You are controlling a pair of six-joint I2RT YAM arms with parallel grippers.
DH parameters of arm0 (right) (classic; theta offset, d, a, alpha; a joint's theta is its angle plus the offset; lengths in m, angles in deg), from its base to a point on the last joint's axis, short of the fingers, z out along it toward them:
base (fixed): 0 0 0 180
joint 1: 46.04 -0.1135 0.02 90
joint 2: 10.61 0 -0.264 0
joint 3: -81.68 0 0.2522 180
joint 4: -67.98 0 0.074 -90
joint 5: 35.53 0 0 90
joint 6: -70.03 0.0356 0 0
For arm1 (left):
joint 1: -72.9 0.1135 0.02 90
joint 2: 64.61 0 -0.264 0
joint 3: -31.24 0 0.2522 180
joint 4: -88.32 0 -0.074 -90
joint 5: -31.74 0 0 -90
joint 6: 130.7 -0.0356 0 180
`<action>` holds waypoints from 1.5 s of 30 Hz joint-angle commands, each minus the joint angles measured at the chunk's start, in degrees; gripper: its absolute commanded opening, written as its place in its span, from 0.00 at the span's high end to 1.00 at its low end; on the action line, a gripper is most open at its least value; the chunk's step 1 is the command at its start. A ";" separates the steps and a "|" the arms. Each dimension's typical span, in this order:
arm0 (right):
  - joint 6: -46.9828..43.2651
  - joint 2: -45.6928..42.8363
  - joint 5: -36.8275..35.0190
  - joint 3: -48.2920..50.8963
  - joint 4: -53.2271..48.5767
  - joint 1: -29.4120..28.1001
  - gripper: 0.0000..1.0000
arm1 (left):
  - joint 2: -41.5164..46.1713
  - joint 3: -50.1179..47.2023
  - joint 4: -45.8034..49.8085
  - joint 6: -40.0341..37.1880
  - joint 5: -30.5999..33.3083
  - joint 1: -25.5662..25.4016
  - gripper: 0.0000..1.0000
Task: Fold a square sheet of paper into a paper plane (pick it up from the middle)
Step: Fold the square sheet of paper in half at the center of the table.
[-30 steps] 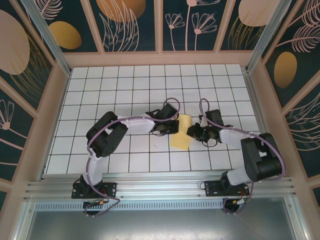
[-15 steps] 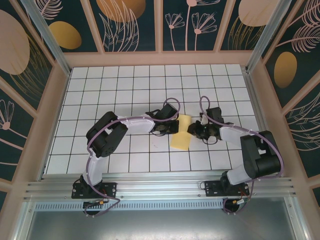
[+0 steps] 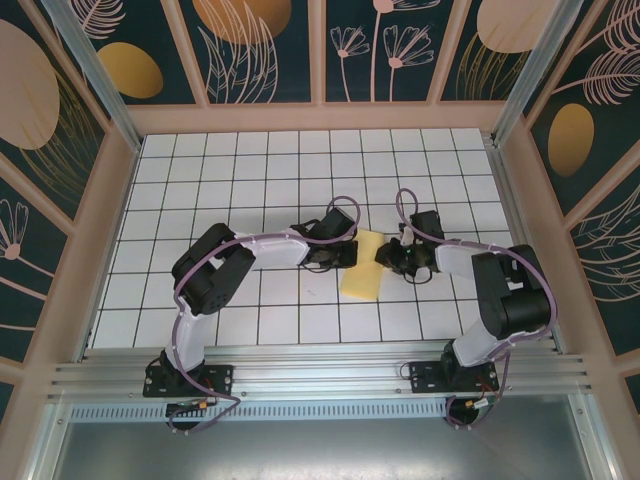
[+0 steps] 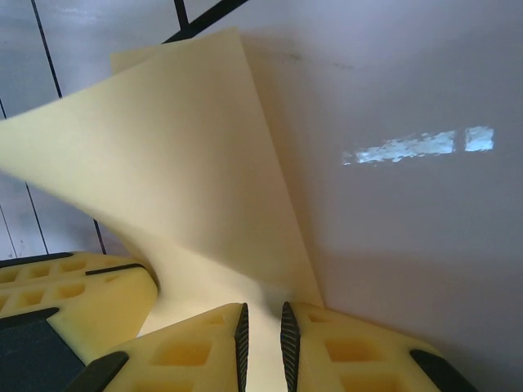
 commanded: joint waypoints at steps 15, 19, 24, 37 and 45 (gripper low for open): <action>-2.94 2.03 3.53 -5.86 -2.21 1.48 0.76 | -1.53 -2.61 6.42 -1.42 2.28 -0.18 1.00; -3.21 5.23 1.34 -5.97 -1.92 1.88 0.76 | -1.29 -2.91 6.49 -1.54 2.43 -0.15 1.00; -3.21 7.11 0.15 -5.66 -2.20 2.68 0.76 | -1.10 -3.26 6.50 -1.63 2.48 -0.20 1.00; -3.12 8.91 4.19 -11.50 -2.73 2.83 0.75 | -0.94 -3.18 6.72 -1.76 2.53 -0.20 1.00; -2.86 11.55 1.51 -11.51 -3.08 3.11 0.76 | -0.92 -3.03 6.86 -1.85 2.57 -0.17 1.00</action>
